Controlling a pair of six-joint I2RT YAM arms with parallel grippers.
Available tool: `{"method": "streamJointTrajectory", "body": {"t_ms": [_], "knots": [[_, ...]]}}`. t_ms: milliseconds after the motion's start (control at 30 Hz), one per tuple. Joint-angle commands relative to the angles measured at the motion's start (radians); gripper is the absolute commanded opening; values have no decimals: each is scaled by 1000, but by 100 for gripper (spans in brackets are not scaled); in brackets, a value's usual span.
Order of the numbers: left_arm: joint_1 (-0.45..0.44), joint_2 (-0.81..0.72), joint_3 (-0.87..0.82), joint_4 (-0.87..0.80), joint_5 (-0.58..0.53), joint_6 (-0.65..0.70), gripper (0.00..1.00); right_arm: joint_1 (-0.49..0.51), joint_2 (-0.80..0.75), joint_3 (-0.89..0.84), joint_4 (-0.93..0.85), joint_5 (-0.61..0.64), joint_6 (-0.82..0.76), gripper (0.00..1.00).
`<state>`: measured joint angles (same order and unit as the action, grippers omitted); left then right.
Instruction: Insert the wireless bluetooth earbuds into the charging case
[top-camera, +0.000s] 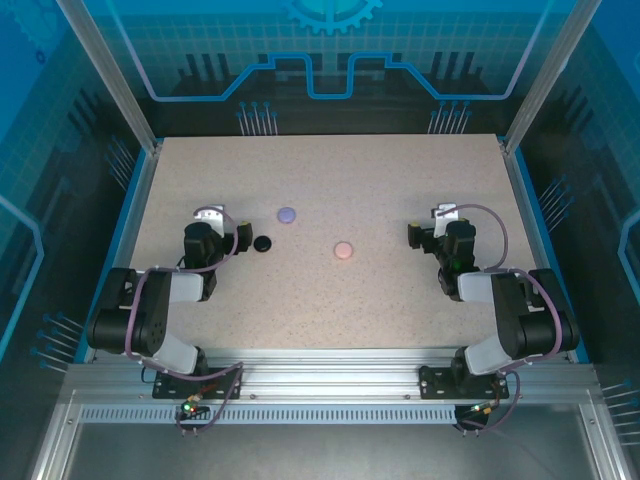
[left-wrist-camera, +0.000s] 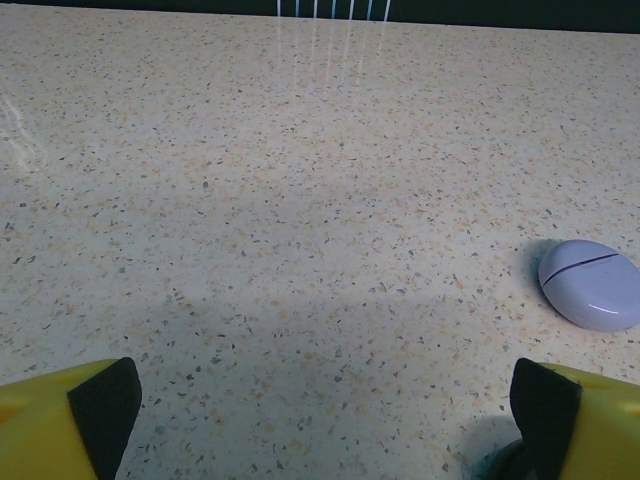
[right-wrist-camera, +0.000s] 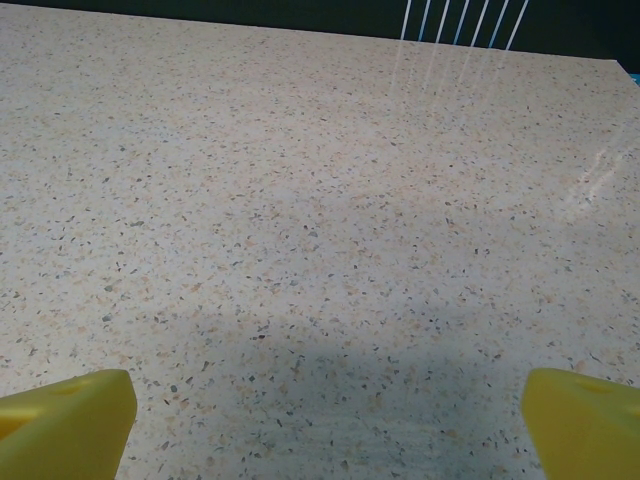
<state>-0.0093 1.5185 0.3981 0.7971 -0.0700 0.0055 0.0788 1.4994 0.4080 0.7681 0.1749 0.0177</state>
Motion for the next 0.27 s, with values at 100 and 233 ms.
{"method": "streamJointTrajectory", "body": {"t_ms": [100,233], "knots": [[-2,2,10,10,2,0,99,-5,9,20,-3,-22,-4,100],[-3,2,10,11,1,-1,99,-10,8,21,-6,-75,-18,100]]}}
